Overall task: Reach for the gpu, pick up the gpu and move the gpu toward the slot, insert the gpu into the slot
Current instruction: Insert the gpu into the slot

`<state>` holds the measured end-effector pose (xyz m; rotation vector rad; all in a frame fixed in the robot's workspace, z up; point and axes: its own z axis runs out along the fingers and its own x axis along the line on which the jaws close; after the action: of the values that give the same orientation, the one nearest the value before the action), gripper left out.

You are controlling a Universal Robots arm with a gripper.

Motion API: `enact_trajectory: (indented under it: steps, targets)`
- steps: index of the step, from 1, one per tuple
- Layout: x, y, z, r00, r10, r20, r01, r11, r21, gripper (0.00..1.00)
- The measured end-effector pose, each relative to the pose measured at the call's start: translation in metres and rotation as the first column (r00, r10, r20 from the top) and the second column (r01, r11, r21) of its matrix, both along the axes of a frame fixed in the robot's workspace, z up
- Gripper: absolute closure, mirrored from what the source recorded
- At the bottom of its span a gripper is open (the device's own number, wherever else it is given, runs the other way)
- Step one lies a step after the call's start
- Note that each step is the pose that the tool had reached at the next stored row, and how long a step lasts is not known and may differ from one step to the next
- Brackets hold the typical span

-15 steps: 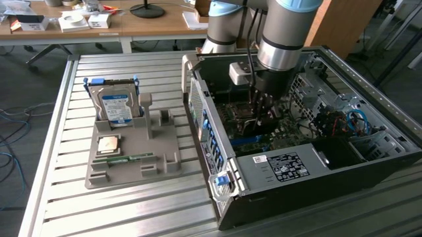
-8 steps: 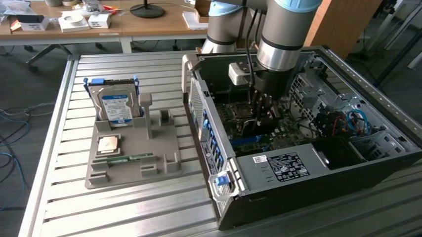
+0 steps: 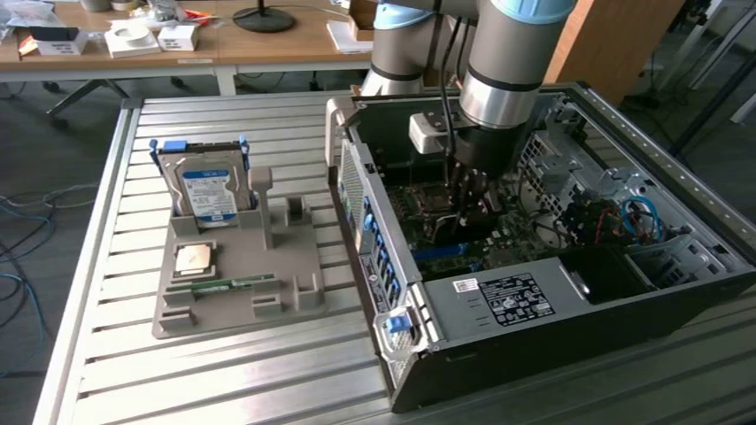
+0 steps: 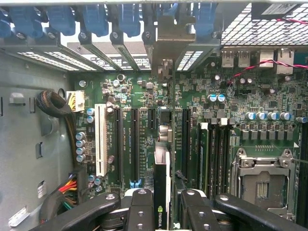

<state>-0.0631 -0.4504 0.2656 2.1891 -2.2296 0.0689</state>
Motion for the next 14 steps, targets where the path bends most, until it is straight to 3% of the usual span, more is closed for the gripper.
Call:
enact_trajectory:
  steps: [14]
  targets:
    - [-0.0025,0.0,-0.0005,1.0,0.0,0.0,0.0,1.0,-0.0001,0.73]
